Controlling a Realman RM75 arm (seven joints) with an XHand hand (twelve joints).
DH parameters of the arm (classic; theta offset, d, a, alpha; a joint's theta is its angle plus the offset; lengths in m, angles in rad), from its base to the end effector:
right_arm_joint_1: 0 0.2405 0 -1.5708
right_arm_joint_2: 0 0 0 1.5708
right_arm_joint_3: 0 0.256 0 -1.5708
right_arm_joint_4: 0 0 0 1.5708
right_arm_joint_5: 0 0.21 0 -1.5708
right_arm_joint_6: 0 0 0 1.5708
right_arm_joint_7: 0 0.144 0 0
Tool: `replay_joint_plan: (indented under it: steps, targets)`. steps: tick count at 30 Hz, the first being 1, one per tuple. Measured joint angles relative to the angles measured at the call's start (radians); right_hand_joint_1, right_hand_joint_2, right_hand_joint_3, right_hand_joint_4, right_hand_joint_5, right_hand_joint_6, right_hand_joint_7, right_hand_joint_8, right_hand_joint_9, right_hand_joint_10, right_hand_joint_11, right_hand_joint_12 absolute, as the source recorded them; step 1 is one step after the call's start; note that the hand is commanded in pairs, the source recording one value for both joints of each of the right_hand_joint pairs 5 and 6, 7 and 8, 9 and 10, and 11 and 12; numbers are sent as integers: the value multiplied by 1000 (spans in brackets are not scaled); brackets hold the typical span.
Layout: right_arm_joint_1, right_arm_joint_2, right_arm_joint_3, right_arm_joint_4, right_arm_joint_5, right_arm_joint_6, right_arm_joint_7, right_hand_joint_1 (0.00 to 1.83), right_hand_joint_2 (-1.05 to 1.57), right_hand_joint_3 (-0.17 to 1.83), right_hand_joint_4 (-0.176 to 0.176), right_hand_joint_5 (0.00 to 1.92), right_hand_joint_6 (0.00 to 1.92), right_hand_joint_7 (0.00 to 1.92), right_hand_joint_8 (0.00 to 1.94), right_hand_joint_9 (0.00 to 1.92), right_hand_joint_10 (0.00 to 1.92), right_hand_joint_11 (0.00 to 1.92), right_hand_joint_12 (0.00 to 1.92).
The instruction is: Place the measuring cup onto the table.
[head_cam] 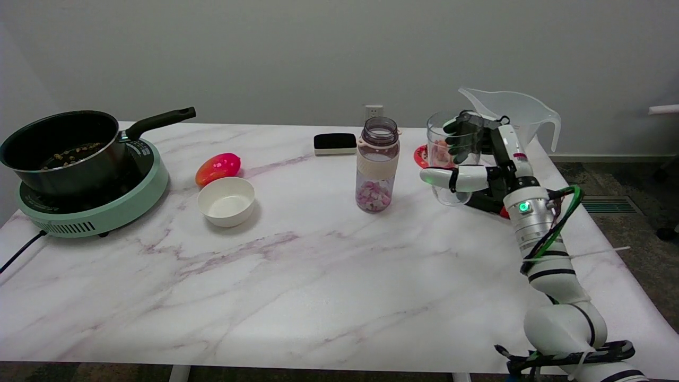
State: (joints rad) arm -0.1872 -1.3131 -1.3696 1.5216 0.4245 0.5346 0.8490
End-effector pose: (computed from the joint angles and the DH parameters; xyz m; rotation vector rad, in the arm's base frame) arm -0.2314 -0.2859 0.3866 1.3361 -0.3598 1.0605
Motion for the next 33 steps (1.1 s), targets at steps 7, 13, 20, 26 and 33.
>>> replay_joint_plan:
  steps: [7,13,20,26,33]
  targets:
    - [13,4,-75,-104,124,161,1,1212,1571,291,0,1920,1920,1765,1765,1519,1519,1347,1347]
    - [43,8,-138,-199,194,268,-20,1212,1571,284,0,1920,1920,1764,1764,1521,1521,1348,1348]
    - [99,5,-206,-337,223,386,-89,1215,1571,277,0,1920,1920,1760,1760,1521,1521,1347,1347]
    - [162,-11,-252,-470,212,501,-175,1217,1571,275,0,1920,1920,1754,1754,1521,1521,1341,1341]
    - [194,-28,-284,-528,190,587,-258,1226,1571,275,0,1907,1907,1747,1747,1519,1519,1339,1339]
